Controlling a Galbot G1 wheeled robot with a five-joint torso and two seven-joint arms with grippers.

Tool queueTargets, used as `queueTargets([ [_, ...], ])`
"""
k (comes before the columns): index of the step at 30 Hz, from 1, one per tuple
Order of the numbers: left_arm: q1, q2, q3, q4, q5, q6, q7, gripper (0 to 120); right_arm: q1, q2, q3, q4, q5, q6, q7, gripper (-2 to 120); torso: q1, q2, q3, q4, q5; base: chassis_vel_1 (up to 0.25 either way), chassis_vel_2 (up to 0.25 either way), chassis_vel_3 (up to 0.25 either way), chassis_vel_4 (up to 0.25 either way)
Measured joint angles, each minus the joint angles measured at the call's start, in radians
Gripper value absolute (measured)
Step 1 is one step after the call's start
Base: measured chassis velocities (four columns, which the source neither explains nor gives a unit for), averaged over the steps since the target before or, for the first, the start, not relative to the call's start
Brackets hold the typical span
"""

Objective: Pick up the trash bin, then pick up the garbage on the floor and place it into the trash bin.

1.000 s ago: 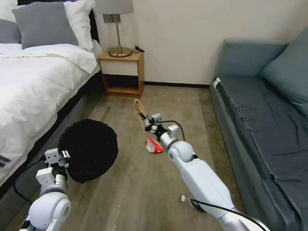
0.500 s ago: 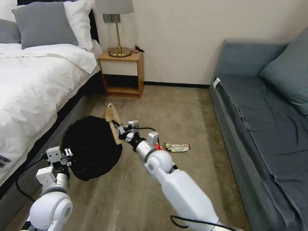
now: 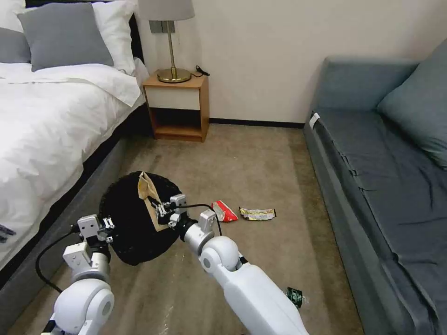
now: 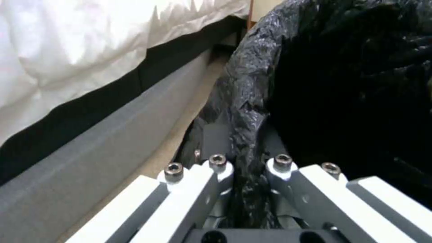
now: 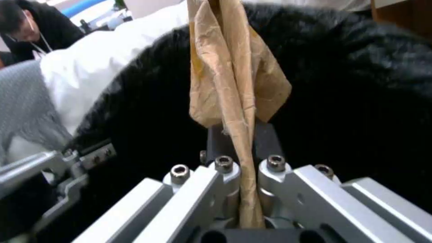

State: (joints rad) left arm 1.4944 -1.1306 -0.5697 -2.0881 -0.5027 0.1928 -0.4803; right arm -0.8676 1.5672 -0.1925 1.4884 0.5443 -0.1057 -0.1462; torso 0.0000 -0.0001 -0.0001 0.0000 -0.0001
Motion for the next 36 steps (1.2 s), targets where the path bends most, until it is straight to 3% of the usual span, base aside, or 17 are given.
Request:
queueTargets([
  [4,-0.004,-0.002,0.008,0.001,-0.001,0.001,0.0,3,-0.005,-0.002,0.001,-0.011,-0.027,0.006,0.0,0,0.0,0.0,0.0,0.0,0.0,0.0,0.0,0.0,0.0],
  [19,-0.004,-0.006,0.012,0.002,-0.005,0.007,0.001,3,-0.002,-0.009,-0.006,-0.019,-0.043,0.011,0.007,57,0.0,0.0,0.0,0.0,0.0001,0.0,0.0,0.0,0.0],
  [24,-0.004,-0.006,0.01,0.009,-0.005,0.006,0.001,3,-0.003,-0.008,-0.002,-0.019,-0.045,0.011,0.007,70,0.0,0.0,0.0,0.0,0.0001,0.0,0.0,0.0,0.0],
  [27,-0.001,-0.004,0.005,0.019,-0.005,0.001,0.001,3,-0.004,-0.011,0.005,-0.015,-0.045,0.011,0.007,85,0.0,0.0,0.0,0.0,0.0001,0.0,0.0,0.0,0.0],
  [32,0.002,0.002,-0.002,0.026,-0.003,-0.006,0.002,3,-0.003,-0.024,0.014,-0.005,-0.044,0.008,0.009,99,0.0,0.0,0.0,0.0,0.0002,0.0,0.0,0.0,0.0],
  [36,0.001,0.004,-0.004,0.034,-0.002,-0.009,0.003,3,-0.002,-0.034,0.018,-0.004,-0.045,0.007,0.009,100,0.0,0.0,0.0,0.0,0.0001,0.0,0.0,0.0,0.0],
])
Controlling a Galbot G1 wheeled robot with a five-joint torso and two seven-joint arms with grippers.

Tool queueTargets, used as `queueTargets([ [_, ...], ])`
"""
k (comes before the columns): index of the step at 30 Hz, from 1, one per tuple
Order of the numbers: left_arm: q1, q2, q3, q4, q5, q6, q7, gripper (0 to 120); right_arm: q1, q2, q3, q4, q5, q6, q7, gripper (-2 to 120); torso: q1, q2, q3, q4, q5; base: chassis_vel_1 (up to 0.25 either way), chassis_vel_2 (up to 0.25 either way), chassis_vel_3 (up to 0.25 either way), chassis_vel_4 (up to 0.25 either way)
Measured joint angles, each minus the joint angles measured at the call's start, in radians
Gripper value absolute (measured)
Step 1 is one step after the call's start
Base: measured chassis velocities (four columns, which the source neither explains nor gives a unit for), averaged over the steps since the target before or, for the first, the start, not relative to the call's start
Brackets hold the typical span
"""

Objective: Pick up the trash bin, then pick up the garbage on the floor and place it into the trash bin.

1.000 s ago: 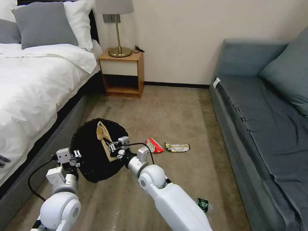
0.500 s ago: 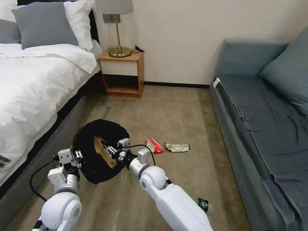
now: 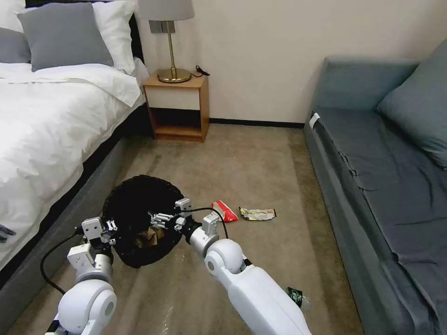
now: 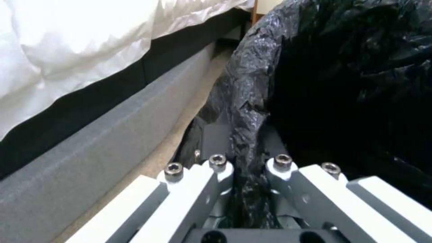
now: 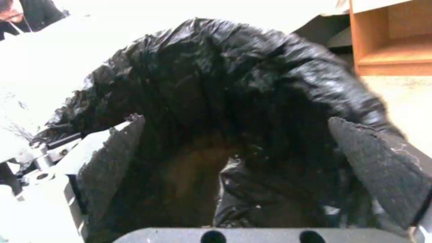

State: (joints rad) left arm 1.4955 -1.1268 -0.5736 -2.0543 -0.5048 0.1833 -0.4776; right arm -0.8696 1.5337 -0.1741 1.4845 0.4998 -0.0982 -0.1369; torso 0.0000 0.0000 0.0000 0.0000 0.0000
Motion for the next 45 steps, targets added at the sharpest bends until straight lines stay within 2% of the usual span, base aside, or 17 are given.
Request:
queueTargets([
  [4,0.0,0.005,-0.004,0.012,0.001,-0.007,0.0,3,0.005,-0.03,0.014,0.0,-0.004,0.001,0.0,100,0.0,0.0,0.0,0.0001,0.0,0.0,0.0,0.0,0.0],
  [13,-0.007,0.017,-0.018,0.022,-0.002,-0.013,0.001,3,0.017,-0.186,0.039,0.023,-0.006,-0.008,0.016,100,0.0,0.0,0.0,0.0,0.0002,0.0,0.0,0.0,0.0],
  [14,-0.009,0.017,-0.018,0.023,0.005,-0.015,0.001,3,0.011,-0.215,0.042,0.023,-0.023,-0.013,0.019,100,0.0,0.0,0.0,0.0,0.0001,0.0,0.0,0.0,0.0],
  [22,-0.013,0.016,-0.009,0.029,0.041,-0.027,0.001,3,-0.034,-0.3,0.083,0.015,-0.159,-0.058,-0.017,100,0.0,0.0,0.0,0.0,0.0003,0.0,0.0,0.0,0.0],
  [26,-0.015,0.017,-0.01,0.029,0.044,-0.027,-0.002,3,-0.071,-0.404,0.113,0.037,-0.203,-0.099,-0.053,100,0.0,0.0,0.0,0.0,0.0003,0.0,0.0,0.0,0.0],
  [27,-0.015,0.017,-0.01,0.029,0.044,-0.027,-0.002,3,-0.071,-0.404,0.113,0.037,-0.203,-0.099,-0.053,100,0.0,0.0,0.0,0.0,0.0003,0.0,0.0,0.0,0.0],
  [32,-0.013,0.021,-0.014,0.029,0.055,-0.034,-0.004,3,-0.136,-0.509,0.139,0.058,-0.239,-0.105,-0.084,100,0.0,0.0,0.0,0.0,0.0002,0.0,0.0,0.0,0.0],
  [39,-0.017,0.023,-0.006,0.036,0.074,-0.045,-0.007,3,-0.253,-0.572,0.228,0.074,-0.322,-0.082,-0.134,100,0.0,0.0,0.0,-0.0001,0.0002,0.0,0.0,0.0,0.0],
  [45,-0.021,0.023,0.006,0.04,0.075,-0.045,-0.007,3,-0.389,-0.584,0.325,0.101,-0.377,-0.06,-0.165,100,0.0,0.0,0.0,-0.0001,0.0002,0.0,0.0,0.0,0.0],
])
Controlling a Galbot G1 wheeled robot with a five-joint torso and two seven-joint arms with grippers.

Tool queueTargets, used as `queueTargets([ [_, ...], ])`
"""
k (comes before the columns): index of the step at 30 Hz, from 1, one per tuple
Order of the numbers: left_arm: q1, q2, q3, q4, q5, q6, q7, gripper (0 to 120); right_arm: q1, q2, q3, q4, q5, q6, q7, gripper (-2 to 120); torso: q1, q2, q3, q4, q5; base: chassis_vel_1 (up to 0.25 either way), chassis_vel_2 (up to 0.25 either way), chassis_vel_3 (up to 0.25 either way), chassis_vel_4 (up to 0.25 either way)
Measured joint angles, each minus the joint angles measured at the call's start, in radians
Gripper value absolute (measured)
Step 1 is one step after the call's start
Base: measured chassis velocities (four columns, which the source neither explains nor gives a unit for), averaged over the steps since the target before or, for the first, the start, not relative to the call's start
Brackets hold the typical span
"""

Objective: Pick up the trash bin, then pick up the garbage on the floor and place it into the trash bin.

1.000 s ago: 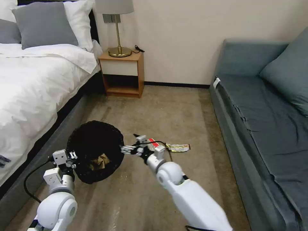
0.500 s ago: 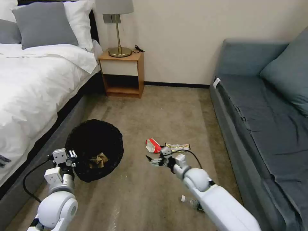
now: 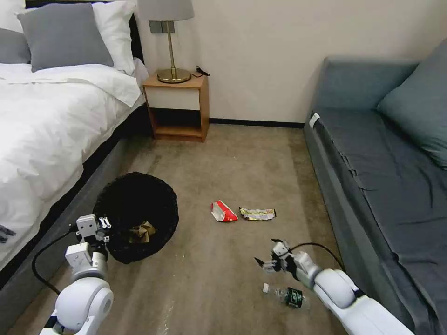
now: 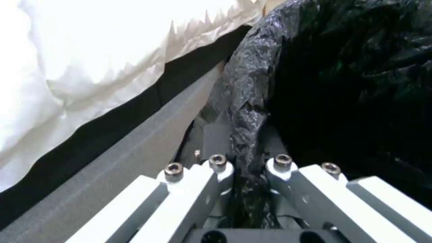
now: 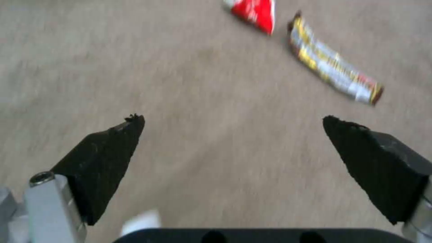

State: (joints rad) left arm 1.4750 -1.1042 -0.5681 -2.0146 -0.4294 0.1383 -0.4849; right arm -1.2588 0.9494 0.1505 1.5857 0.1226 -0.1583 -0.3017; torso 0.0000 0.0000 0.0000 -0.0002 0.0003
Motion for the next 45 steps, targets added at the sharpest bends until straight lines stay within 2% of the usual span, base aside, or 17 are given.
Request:
queueTargets([
  [5,0.002,0.003,0.0,0.003,-0.001,-0.003,0.003,3,-0.088,0.003,0.061,0.013,-0.038,0.022,-0.025,100,0.0,0.0,0.0,0.0,-0.0002,0.0,0.0,0.0,0.0],
  [21,0.012,0.0,0.0,0.003,0.0,-0.012,0.013,3,-0.204,0.008,0.125,0.01,-0.102,0.06,-0.077,100,0.0,0.0,0.0,0.0001,-0.0002,0.0,0.0,0.0,0.0],
  [28,0.011,-0.002,0.003,0.005,0.0,-0.012,0.014,3,-0.214,0.014,0.13,-0.009,-0.113,0.069,-0.082,100,0.0,0.0,0.0,0.0002,-0.0002,0.0,0.0,0.0,0.0],
  [45,0.008,-0.002,0.007,0.017,-0.006,-0.015,0.013,3,-0.169,0.037,0.137,-0.154,-0.156,0.118,-0.098,100,0.0,0.0,0.0,0.0002,-0.0002,0.0,0.0,0.0,0.0],
])
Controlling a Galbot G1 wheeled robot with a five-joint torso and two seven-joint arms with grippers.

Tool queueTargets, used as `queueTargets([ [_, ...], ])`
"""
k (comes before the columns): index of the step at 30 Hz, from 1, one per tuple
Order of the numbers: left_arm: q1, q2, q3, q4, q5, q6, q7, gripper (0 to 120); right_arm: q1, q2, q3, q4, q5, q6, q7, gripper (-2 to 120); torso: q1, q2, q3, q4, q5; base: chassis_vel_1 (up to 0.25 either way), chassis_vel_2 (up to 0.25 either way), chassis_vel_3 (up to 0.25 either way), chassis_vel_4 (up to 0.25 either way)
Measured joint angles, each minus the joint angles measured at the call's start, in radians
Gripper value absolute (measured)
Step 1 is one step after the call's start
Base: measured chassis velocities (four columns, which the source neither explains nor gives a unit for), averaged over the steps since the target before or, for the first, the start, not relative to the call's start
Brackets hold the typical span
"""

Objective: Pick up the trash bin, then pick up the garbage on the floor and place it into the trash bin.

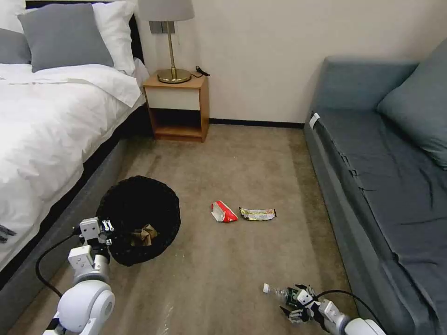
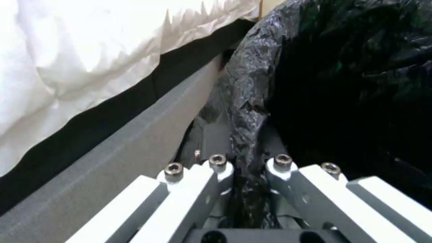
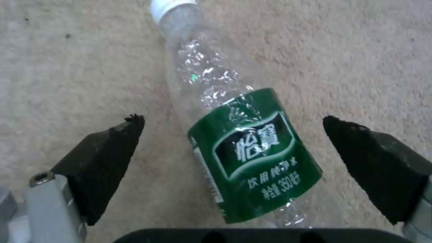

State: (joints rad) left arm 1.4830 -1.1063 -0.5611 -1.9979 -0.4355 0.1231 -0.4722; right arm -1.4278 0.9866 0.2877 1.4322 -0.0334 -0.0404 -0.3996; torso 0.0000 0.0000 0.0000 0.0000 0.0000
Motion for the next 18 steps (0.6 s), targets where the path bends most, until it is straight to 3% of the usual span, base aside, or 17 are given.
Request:
queueTargets([
  [10,-0.001,-0.002,0.002,0.004,0.0,0.0,-0.001,3,0.022,0.012,-0.007,-0.038,-0.005,0.015,-0.008,96,0.0,0.0,0.0,0.0,0.0,0.0,0.0,0.0,0.0],
  [13,-0.002,-0.002,0.002,0.004,0.0,0.0,-0.003,3,0.028,0.017,-0.012,-0.05,-0.014,0.022,-0.016,80,0.0,0.0,0.0,0.0,0.0,0.0,0.0,0.0,0.0],
  [18,-0.002,-0.001,0.004,0.004,0.0,0.0,-0.005,3,0.031,0.019,-0.015,-0.054,-0.017,0.028,-0.022,67,0.0,0.0,0.0,0.0,0.0,0.0,0.0,0.0,0.0],
])
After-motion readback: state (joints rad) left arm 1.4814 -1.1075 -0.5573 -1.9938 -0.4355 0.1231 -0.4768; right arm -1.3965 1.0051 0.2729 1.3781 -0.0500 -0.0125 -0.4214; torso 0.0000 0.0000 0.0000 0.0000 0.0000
